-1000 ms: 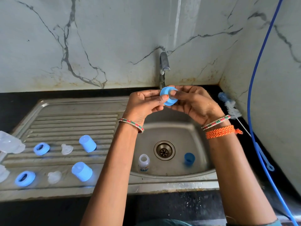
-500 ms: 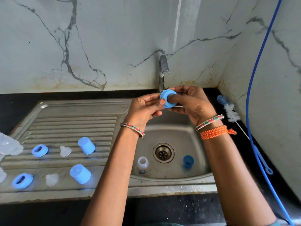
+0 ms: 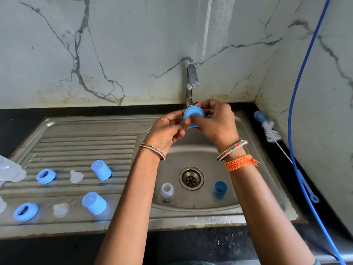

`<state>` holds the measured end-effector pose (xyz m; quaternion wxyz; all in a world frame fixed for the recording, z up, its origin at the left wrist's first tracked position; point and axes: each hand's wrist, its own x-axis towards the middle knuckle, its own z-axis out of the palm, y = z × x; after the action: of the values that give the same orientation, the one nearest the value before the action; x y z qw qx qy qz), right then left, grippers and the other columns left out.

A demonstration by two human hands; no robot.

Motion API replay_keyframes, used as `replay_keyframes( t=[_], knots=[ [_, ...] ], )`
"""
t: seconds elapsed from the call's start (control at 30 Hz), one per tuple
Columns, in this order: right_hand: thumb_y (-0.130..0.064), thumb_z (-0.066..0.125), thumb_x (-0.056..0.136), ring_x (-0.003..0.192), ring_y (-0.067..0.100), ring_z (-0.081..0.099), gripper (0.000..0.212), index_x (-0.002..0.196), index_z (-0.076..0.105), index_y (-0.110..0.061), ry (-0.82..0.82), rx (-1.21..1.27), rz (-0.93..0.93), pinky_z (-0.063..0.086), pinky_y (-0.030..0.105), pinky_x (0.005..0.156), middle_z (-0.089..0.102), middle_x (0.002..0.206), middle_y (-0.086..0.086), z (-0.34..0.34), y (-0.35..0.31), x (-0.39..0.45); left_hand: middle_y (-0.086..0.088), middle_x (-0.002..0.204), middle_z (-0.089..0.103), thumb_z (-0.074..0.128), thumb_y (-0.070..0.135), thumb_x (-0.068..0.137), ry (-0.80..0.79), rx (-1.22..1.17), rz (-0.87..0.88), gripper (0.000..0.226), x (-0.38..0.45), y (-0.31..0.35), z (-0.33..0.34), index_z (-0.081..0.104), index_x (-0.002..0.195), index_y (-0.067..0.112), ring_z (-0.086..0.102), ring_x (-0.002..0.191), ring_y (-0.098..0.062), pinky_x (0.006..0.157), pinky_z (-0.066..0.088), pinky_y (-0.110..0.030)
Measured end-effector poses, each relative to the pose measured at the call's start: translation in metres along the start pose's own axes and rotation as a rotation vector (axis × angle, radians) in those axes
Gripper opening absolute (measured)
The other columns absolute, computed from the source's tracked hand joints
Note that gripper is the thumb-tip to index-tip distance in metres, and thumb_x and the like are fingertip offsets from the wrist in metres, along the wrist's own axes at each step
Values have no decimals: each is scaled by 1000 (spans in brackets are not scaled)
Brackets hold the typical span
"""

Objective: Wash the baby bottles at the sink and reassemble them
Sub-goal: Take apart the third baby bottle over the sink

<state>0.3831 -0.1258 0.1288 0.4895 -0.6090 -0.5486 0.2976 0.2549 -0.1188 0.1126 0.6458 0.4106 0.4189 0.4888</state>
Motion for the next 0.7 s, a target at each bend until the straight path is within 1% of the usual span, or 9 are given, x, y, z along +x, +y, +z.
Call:
replay_keyframes(
  t=[0.03, 0.1, 0.17, 0.23, 0.33, 0.43, 0.5, 0.63, 0.7],
  knots=[
    [-9, 78, 72, 82, 19, 68, 28, 97, 68, -10, -46, 27, 10, 58, 40, 77, 70, 90, 7, 1, 0, 0, -3, 78, 66, 61, -6, 84, 38, 3, 3, 21, 1, 0, 1, 66, 93, 13, 56, 61, -5, 42, 40, -7],
    [-2, 73, 78, 85, 20, 65, 23, 99, 66, -8, -207, 139, 60, 56, 44, 85, 69, 96, 15, -5, -1, 0, -3, 73, 65, 64, -7, 82, 96, 52, 9, 18, 1, 2, 4, 66, 88, 11, 53, 54, -4, 42, 40, -8],
    [4, 63, 84, 89, 21, 65, 22, 104, 64, -5, -411, 364, 144, 53, 38, 89, 67, 102, 20, -18, -2, 1, -4, 73, 62, 64, -6, 83, 111, 81, 10, 16, 0, 4, 4, 65, 85, 10, 51, 55, -5, 42, 40, -9],
    [5, 55, 87, 94, 24, 66, 26, 111, 62, -2, -525, 502, 196, 51, 35, 91, 66, 107, 19, -28, -2, 1, -4, 74, 61, 65, -4, 84, 97, 91, 12, 14, -1, 5, 3, 64, 84, 11, 50, 60, -7, 43, 41, -9],
    [2, 58, 86, 98, 27, 66, 27, 113, 62, 0, -474, 526, 187, 53, 37, 92, 66, 112, 21, -34, 1, 0, -1, 72, 63, 67, 0, 82, 49, 125, 45, 12, -3, 8, 4, 66, 85, 11, 53, 56, -3, 44, 41, -9],
    [-2, 68, 79, 92, 26, 69, 29, 108, 65, -1, -423, 525, 188, 56, 36, 86, 69, 106, 18, -35, -2, -3, 4, 65, 66, 68, 1, 81, 30, 98, 59, 13, -7, 10, 5, 66, 84, 13, 53, 58, -4, 44, 40, -9],
    [-1, 69, 79, 88, 26, 70, 25, 104, 66, 0, -386, 519, 189, 58, 35, 81, 71, 100, 17, -35, -6, -3, 7, 63, 67, 69, 2, 81, 30, 82, 76, 13, -7, 11, 6, 67, 84, 14, 53, 63, -7, 43, 39, -9],
    [3, 70, 79, 78, 22, 71, 18, 96, 67, -1, -309, 464, 181, 59, 31, 72, 71, 89, 15, -30, -13, -4, 2, 72, 68, 68, 2, 81, 45, 67, 100, 15, -8, 10, 4, 68, 87, 15, 56, 71, -12, 42, 38, -9],
    [5, 72, 76, 71, 19, 70, 20, 95, 66, -1, -265, 442, 201, 59, 28, 66, 71, 86, 14, -24, -13, -4, 1, 75, 68, 69, 1, 81, 49, 94, 100, 16, -9, 9, 4, 69, 89, 15, 58, 70, -9, 41, 37, -8]
  ],
)
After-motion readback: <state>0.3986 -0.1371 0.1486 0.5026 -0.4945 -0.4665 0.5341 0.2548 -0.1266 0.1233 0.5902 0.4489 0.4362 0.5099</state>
